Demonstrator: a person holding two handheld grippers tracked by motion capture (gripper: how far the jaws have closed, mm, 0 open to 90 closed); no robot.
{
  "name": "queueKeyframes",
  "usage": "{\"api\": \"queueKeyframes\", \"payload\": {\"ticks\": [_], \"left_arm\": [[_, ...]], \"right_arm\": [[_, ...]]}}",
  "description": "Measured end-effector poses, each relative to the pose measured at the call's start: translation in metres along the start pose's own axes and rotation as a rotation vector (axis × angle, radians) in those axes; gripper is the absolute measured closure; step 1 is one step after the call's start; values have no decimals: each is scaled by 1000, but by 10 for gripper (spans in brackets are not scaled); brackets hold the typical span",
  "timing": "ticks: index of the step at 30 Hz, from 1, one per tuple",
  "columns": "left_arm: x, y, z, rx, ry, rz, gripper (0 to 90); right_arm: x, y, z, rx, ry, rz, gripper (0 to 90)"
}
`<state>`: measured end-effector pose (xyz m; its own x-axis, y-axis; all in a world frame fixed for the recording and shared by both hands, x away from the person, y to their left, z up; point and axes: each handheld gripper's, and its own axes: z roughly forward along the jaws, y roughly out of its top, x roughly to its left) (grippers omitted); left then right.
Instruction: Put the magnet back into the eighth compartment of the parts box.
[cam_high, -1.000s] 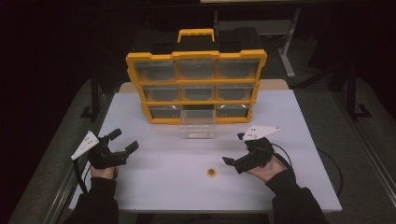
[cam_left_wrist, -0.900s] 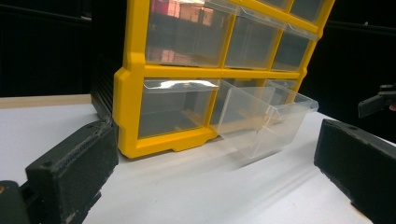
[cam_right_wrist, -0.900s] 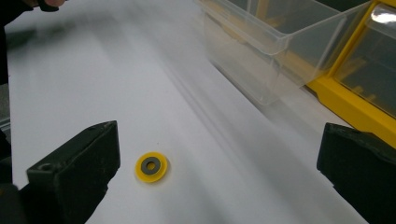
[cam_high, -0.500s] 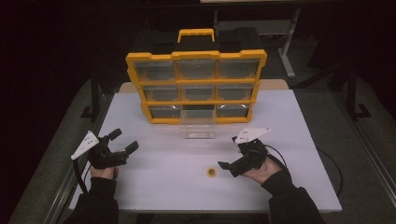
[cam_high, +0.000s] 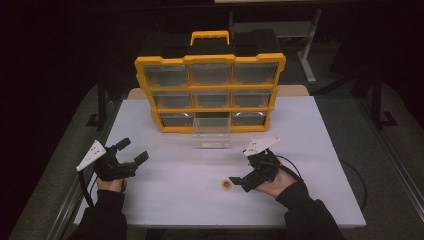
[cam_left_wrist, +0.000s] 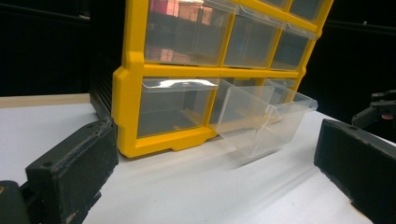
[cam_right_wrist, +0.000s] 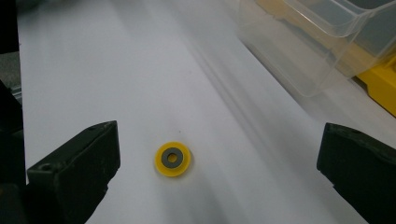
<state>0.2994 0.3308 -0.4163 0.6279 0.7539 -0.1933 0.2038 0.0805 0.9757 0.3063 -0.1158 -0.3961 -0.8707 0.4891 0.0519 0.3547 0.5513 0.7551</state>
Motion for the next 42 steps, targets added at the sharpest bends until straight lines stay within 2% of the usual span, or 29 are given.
{"api": "queueKeyframes", "payload": {"ticks": [20, 42], "left_arm": [[0, 0, 0, 3, -4, -1, 0], [0, 0, -1, -2, 0, 0, 0]], "right_arm": [[9, 6, 12, 48, 31, -40, 0], [21, 13, 34, 137, 66, -100, 0]]}}
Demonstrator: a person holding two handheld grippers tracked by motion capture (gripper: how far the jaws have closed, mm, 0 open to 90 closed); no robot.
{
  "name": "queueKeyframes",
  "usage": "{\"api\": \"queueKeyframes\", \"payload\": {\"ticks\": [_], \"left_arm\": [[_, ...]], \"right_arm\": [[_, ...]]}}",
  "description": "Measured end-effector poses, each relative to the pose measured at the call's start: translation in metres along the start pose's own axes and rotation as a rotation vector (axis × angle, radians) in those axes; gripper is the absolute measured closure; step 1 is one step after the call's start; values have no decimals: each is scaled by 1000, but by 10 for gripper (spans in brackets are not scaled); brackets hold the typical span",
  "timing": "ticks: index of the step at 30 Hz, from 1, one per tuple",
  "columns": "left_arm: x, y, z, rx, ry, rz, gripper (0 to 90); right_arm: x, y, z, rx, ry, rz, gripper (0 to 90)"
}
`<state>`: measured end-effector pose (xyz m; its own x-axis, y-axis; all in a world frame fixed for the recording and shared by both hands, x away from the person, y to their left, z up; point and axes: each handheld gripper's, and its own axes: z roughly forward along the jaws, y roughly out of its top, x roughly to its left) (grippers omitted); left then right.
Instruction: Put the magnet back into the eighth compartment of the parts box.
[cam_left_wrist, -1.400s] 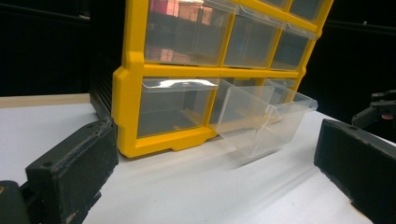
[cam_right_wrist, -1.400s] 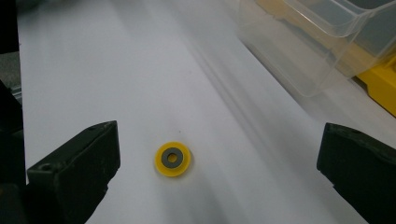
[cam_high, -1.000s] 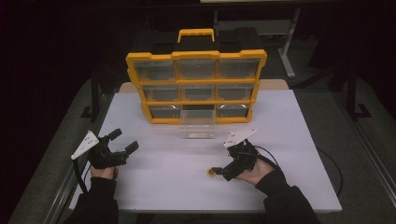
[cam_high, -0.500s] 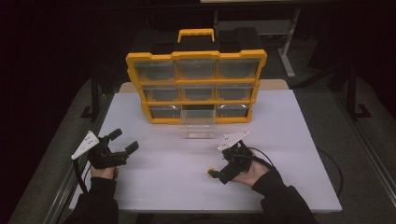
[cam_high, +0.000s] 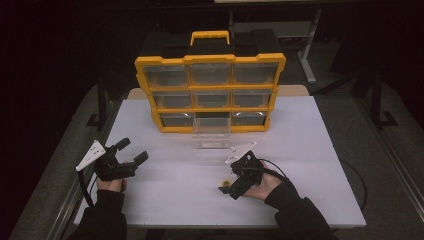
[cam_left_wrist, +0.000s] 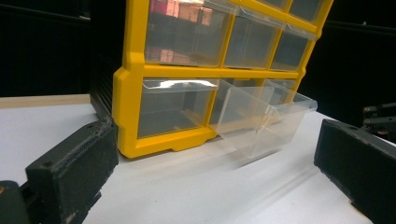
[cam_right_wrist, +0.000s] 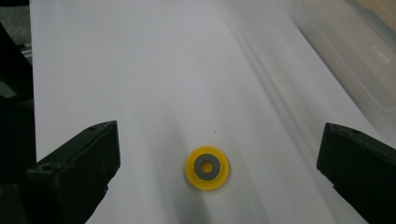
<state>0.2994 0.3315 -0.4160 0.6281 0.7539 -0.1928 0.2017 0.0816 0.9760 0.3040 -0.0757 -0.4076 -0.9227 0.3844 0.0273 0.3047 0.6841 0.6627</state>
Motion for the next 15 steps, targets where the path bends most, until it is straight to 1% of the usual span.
{"api": "queueKeyframes", "payload": {"ticks": [6, 15], "left_arm": [[0, 0, 0, -1, 0, 0, 0], [0, 0, 0, -2, -2, -1, 0]], "right_arm": [[3, 0, 9, 49, -1, -23, 0], [5, 2, 15, 75, 8, -37, 0]]}}
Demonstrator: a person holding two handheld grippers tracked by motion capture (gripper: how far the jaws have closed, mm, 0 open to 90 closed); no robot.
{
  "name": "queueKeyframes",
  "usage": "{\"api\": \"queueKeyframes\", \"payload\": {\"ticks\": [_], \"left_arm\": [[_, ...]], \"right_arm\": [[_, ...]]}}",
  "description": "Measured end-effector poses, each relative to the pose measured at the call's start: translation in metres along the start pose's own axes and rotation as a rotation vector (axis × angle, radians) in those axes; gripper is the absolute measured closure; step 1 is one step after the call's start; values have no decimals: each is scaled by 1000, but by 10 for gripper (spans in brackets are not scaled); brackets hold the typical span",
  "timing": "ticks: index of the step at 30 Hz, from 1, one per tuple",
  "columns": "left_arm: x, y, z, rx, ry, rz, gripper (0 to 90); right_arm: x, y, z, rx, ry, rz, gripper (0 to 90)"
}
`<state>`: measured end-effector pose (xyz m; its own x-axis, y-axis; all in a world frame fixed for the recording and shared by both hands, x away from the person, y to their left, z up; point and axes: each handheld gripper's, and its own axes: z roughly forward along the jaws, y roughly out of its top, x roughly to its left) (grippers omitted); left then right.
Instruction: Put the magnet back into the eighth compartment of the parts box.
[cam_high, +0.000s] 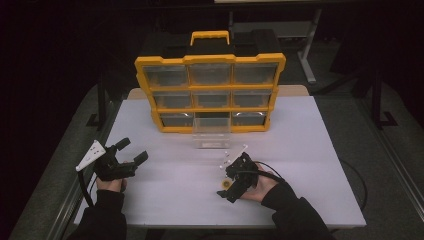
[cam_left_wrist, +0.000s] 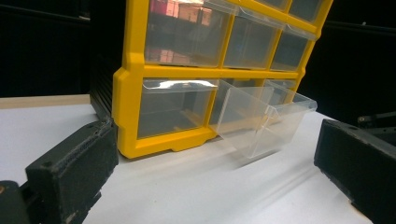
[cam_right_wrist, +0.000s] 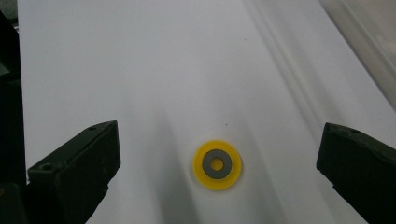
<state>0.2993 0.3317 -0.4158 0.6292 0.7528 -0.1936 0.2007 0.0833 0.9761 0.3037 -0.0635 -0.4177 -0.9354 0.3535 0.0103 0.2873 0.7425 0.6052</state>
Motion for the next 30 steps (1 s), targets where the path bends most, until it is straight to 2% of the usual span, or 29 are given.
{"api": "queueKeyframes", "payload": {"ticks": [1, 3, 4, 8, 14, 20, 30], "left_arm": [[0, 0, 0, 0, -1, 0, 0], [0, 0, 0, 0, -1, 0, 0], [0, 0, 0, 0, -1, 0, 0], [0, 0, 0, 0, 0, -1, 0], [0, 0, 0, 1, -1, 0, 0], [0, 0, 0, 0, -1, 0, 0], [0, 0, 0, 0, -2, 0, 0]], "right_arm": [[1, 1, 2, 12, 6, -10, 45], [1, 1, 2, 17, 9, -9, 59], [0, 1, 3, 23, 24, -3, 104], [-1, 0, 3, 27, 35, 4, 137], [-2, -1, 3, 47, 50, 18, 247], [-1, -1, 6, 77, 46, 16, 345], [0, -2, 10, 106, 21, 10, 451]]}}
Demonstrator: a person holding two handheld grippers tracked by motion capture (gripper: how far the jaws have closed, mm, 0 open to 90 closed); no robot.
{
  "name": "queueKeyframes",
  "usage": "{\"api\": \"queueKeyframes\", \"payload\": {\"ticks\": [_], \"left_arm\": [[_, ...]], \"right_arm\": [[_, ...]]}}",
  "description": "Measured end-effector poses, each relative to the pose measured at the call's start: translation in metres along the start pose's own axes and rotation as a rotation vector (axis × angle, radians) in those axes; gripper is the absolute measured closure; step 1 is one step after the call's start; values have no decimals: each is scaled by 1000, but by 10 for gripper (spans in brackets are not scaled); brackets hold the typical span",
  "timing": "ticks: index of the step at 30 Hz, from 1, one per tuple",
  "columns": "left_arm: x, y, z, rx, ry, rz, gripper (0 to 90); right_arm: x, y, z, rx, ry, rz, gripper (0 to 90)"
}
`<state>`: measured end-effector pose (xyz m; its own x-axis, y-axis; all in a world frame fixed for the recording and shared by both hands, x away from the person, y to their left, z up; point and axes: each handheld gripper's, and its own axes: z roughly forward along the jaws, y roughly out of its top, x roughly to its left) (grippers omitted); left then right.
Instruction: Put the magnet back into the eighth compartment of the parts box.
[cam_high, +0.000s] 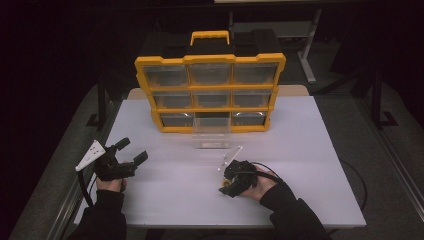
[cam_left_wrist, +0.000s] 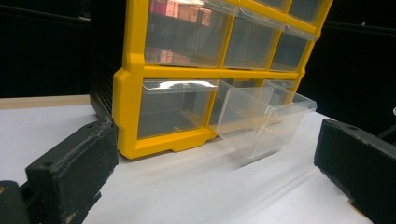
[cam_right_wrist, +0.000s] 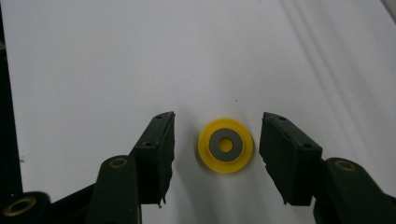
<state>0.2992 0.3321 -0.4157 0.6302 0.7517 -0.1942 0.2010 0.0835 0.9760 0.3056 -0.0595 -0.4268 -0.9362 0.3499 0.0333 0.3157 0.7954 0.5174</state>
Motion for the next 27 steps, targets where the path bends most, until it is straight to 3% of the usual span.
{"api": "queueKeyframes", "payload": {"ticks": [16, 27], "left_arm": [[0, 0, 0, 0, -1, 0, 0], [0, 0, 0, -1, -2, -2, 0]], "right_arm": [[4, 0, 4, 15, -38, -21, 609], [0, -1, -2, -28, 1, 24, 615]]}}
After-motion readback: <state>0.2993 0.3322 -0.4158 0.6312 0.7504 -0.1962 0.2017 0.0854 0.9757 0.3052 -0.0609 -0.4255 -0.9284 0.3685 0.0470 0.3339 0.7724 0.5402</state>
